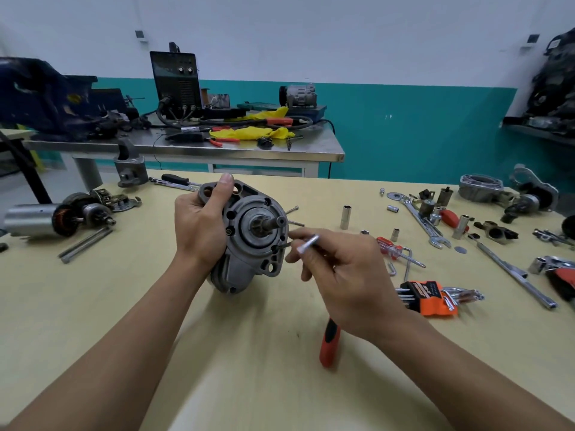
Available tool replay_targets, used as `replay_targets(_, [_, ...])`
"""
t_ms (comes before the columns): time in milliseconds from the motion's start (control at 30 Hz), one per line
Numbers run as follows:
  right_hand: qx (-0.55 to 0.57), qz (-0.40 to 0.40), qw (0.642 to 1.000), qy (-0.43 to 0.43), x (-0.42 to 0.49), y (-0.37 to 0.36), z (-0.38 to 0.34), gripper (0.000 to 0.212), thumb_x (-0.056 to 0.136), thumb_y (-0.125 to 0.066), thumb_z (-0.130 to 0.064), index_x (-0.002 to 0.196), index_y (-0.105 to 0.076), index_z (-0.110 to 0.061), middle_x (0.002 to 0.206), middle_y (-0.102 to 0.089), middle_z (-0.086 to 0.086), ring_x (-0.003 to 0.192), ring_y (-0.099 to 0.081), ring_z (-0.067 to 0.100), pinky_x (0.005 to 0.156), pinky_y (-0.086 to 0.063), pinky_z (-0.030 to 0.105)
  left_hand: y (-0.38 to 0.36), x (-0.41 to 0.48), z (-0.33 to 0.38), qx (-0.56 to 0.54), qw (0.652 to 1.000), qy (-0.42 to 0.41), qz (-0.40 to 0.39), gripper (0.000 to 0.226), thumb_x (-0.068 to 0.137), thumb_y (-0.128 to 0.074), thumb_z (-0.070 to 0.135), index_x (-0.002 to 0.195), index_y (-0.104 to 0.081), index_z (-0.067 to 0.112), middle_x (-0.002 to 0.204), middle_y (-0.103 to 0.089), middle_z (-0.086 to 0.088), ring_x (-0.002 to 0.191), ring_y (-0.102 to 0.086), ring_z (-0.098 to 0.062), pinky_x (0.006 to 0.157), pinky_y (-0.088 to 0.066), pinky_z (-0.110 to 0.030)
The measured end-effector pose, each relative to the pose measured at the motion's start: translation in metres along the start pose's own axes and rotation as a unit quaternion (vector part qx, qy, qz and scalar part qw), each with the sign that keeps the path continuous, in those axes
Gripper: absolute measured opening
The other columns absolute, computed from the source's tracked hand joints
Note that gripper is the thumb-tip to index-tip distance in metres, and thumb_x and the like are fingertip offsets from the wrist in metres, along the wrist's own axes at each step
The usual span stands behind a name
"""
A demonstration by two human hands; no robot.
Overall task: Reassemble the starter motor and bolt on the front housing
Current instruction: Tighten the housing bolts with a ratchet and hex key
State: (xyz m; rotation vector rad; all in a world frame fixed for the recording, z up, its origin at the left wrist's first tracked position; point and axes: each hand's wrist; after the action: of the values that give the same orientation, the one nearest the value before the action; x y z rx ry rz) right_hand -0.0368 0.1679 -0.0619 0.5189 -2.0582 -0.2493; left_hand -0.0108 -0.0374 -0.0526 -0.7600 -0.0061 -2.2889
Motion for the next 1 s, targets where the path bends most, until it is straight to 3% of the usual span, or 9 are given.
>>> replay_targets(100, [-0.025, 0.052, 0.995, 0.084, -0.001, -0.009, 0.008, 0.012, 0.087, -0.071, -0.011, 0.084, -0.076, 0.0, 0.067, -0.07, 0.006, 0.054, -0.061, 0.016, 0.053, -0.05, 0.033, 0.0, 0.001, -0.002, 0.001, 1.0, 0.001, -0.001, 0.058, 0.092, -0.062, 0.04, 0.07, -0.051, -0.013, 0.068, -0.057, -0.014, 0.063, -0.055, -0.026, 0.057, -0.05, -0.034])
replay_targets(200, [-0.009, 0.092, 0.989, 0.111, 0.005, -0.017, 0.013, 0.011, 0.082, -0.077, -0.008, 0.077, -0.075, 0.002, 0.066, -0.07, 0.007, 0.054, -0.059, 0.015, 0.053, -0.049, 0.026, 0.0, 0.001, -0.002, -0.009, 1.0, 0.0, -0.002, 0.057, 0.093, -0.062, 0.038, 0.071, -0.051, -0.014, 0.07, -0.057, -0.015, 0.064, -0.055, -0.026, 0.056, -0.05, -0.03])
replay_targets(333, [0.029, 0.075, 0.99, 0.113, 0.01, -0.029, 0.017, 0.013, 0.086, -0.074, -0.008, 0.095, -0.075, 0.001, 0.071, -0.067, 0.006, 0.06, -0.054, 0.009, 0.06, -0.046, 0.019, 0.002, 0.0, 0.0, -0.031, 1.0, 0.005, 0.002, 0.063, 0.093, -0.062, 0.037, 0.072, -0.045, -0.02, 0.075, -0.052, -0.019, 0.068, -0.05, -0.03, 0.062, -0.046, -0.041])
replay_targets(400, [0.036, 0.049, 0.992, 0.113, 0.007, -0.034, 0.019, 0.019, 0.089, -0.069, -0.009, 0.104, -0.073, 0.003, 0.074, -0.062, -0.005, 0.064, -0.05, 0.002, 0.063, -0.043, 0.018, 0.003, 0.0, 0.002, -0.035, 0.999, 0.006, -0.001, 0.067, 0.09, -0.064, 0.041, 0.071, -0.045, -0.021, 0.076, -0.051, -0.019, 0.069, -0.048, -0.03, 0.064, -0.043, -0.042])
replay_targets(467, [0.029, 0.021, 0.992, 0.119, 0.005, -0.033, 0.023, 0.019, 0.092, -0.066, -0.008, 0.105, -0.072, 0.004, 0.08, -0.053, -0.015, 0.07, -0.048, -0.008, 0.069, -0.04, 0.012, 0.005, -0.001, 0.002, -0.039, 0.999, 0.009, -0.004, 0.07, 0.086, -0.065, 0.046, 0.071, -0.044, -0.02, 0.076, -0.05, -0.019, 0.069, -0.047, -0.03, 0.064, -0.043, -0.041])
replay_targets(533, [0.017, 0.0, 0.991, 0.129, 0.004, -0.029, 0.026, 0.019, 0.093, -0.063, -0.007, 0.106, -0.071, 0.005, 0.083, -0.055, -0.012, 0.073, -0.049, -0.01, 0.071, -0.042, 0.011, 0.006, -0.001, 0.003, -0.048, 0.999, 0.016, -0.004, 0.07, 0.084, -0.066, 0.047, 0.071, -0.043, -0.018, 0.075, -0.05, -0.019, 0.069, -0.047, -0.031, 0.065, -0.042, -0.044])
replay_targets(667, [0.005, 0.019, 0.99, 0.139, 0.007, -0.028, 0.025, 0.013, 0.089, -0.069, -0.008, 0.095, -0.074, 0.003, 0.074, -0.067, -0.001, 0.065, -0.054, -0.003, 0.064, -0.047, 0.014, 0.008, 0.0, 0.003, -0.056, 0.998, 0.02, 0.0, 0.069, 0.084, -0.067, 0.047, 0.072, -0.045, -0.018, 0.075, -0.052, -0.019, 0.069, -0.05, -0.032, 0.065, -0.043, -0.047])
replay_targets(800, [0.027, 0.088, 0.99, 0.103, 0.013, -0.036, 0.022, 0.019, 0.082, -0.075, -0.019, 0.075, -0.071, -0.002, 0.06, -0.064, 0.001, 0.05, -0.057, 0.012, 0.05, -0.048, 0.026, 0.007, 0.0, 0.003, -0.048, 0.999, 0.013, 0.006, 0.064, 0.092, -0.063, 0.037, 0.074, -0.046, -0.023, 0.075, -0.052, -0.02, 0.068, -0.05, -0.031, 0.06, -0.046, -0.039])
replay_targets(1000, [0.079, 0.041, 0.992, 0.091, 0.011, -0.03, 0.022, 0.02, 0.084, -0.073, -0.016, 0.101, -0.072, -0.007, 0.069, -0.067, 0.001, 0.054, -0.06, 0.008, 0.052, -0.049, 0.023, 0.008, 0.0, 0.004, -0.052, 0.998, 0.017, 0.007, 0.062, 0.092, -0.06, 0.035, 0.074, -0.046, -0.023, 0.076, -0.052, -0.021, 0.069, -0.049, -0.032, 0.062, -0.045, -0.038])
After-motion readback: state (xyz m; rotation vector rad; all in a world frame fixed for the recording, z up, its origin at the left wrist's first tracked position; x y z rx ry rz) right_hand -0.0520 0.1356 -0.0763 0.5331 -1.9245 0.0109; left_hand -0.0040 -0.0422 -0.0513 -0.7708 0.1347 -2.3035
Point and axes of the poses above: each hand's wrist, its own x-axis towards the middle knuckle, its own y-axis out of the back of the hand, z = x × y
